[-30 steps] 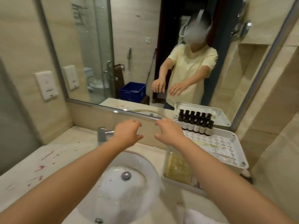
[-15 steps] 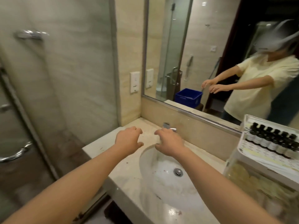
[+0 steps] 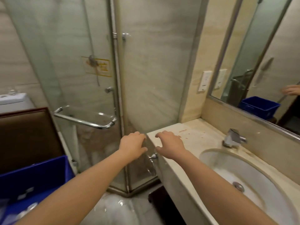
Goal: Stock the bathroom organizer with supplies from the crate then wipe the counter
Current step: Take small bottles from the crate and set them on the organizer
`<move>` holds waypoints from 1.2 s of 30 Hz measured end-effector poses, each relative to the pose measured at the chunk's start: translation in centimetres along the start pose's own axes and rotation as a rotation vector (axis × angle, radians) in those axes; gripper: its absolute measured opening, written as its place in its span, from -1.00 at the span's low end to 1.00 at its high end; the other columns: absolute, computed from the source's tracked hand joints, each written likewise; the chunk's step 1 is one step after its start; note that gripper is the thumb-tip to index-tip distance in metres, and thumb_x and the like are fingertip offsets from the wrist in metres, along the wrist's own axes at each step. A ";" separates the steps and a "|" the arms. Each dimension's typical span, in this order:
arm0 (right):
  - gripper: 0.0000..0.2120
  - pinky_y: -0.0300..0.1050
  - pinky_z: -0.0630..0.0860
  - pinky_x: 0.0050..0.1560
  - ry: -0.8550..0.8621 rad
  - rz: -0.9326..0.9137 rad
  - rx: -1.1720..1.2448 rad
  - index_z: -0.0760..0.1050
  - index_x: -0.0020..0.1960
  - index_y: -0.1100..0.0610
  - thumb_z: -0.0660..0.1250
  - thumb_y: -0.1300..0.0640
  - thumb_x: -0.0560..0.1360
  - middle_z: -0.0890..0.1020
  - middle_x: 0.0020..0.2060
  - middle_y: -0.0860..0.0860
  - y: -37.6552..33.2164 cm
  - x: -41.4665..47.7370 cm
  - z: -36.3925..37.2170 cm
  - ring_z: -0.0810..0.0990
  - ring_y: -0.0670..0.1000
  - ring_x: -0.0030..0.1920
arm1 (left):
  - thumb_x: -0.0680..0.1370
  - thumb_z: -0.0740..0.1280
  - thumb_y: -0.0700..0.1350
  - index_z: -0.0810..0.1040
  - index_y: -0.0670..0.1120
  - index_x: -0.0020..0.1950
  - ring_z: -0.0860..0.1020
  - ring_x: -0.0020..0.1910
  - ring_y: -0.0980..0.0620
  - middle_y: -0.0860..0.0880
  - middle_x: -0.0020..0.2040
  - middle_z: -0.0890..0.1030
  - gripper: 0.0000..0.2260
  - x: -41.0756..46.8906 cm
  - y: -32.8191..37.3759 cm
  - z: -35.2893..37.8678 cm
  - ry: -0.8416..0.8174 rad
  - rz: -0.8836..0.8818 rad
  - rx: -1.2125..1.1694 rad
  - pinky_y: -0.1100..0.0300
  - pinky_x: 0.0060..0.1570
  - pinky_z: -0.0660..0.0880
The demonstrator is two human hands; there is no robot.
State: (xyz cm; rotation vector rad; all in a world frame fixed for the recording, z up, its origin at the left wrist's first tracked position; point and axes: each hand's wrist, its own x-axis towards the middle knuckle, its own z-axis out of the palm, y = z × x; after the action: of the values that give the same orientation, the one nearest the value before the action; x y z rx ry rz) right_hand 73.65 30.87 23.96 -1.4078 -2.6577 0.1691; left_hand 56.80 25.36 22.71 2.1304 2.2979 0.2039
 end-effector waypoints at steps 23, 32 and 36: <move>-0.53 0.01 0.43 0.18 -0.209 -0.712 0.043 0.38 0.37 -0.03 0.26 -0.02 0.47 0.49 0.24 0.00 -27.8 13.5 8.3 0.43 0.07 0.26 | 0.53 0.32 0.16 0.40 0.07 0.35 0.50 0.15 0.03 0.05 0.22 0.49 -0.58 -12.8 -25.1 -0.3 0.030 -0.727 -0.030 0.11 -0.09 0.44; -0.49 0.01 0.48 0.16 -0.291 -0.995 0.023 0.35 0.40 -0.02 0.31 -0.05 0.47 0.49 0.23 -0.02 -34.8 18.6 11.9 0.45 0.05 0.22 | 0.54 0.32 0.15 0.39 0.08 0.38 0.49 0.19 0.03 0.06 0.27 0.47 -0.56 -14.5 -30.3 1.2 0.050 -1.034 -0.037 0.08 0.04 0.48; -0.47 0.02 0.47 0.17 -0.327 -1.090 0.004 0.32 0.43 -0.01 0.30 -0.04 0.48 0.47 0.26 0.01 -37.1 19.8 13.5 0.44 0.07 0.25 | 0.55 0.32 0.14 0.39 0.08 0.37 0.50 0.15 0.05 0.07 0.25 0.47 -0.58 -15.4 -31.5 1.8 0.060 -1.131 -0.031 0.13 -0.03 0.45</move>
State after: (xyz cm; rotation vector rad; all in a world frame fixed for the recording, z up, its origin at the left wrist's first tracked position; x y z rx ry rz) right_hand 30.19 26.02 17.79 0.2287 -3.2249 0.2856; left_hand 26.95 8.02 16.61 0.5527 3.0320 0.2612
